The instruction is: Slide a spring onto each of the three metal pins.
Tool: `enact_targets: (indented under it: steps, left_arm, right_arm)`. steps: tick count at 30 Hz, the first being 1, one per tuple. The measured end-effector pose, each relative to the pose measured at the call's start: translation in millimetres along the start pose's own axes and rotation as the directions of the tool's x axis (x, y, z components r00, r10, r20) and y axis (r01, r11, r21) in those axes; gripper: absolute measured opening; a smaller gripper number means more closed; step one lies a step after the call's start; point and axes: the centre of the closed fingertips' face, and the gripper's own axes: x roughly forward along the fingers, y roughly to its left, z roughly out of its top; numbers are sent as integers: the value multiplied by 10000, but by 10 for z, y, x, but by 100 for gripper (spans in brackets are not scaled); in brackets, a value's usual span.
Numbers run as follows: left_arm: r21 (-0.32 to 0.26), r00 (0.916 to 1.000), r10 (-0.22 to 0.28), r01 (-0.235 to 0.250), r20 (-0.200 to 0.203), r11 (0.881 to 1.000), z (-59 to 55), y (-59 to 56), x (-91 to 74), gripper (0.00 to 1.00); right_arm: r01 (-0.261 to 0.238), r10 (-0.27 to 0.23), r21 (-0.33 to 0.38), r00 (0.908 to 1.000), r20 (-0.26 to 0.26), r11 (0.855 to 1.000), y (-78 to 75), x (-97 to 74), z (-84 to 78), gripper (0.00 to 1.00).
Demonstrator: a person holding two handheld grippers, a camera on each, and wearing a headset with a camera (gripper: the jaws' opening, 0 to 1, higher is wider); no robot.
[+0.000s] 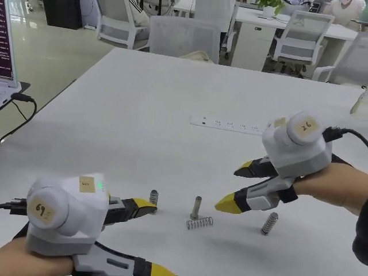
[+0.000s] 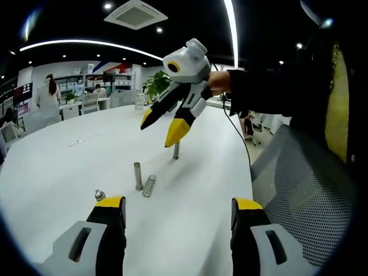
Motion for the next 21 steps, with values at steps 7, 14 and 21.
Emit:
enact_targets:
  steps: [7,14,21]
  left_arm:
    - [-28,10000,-28,28,-33,10000,-3,33,76,70]
    - [-91,9999,-116,115,-63,9999,1,57,169,70]
    - [-125,9994,-307,305,-134,9995,-9,42,265,69]
  right_arm:
    - [332,-344,273,9983,463,9991,12,-171,-50,56]
    - [593,-636,527,9944,848,9969,71,-343,-108,57]
    - [994,-1074,709,9869,1206,9925,105,-574,-141,57]
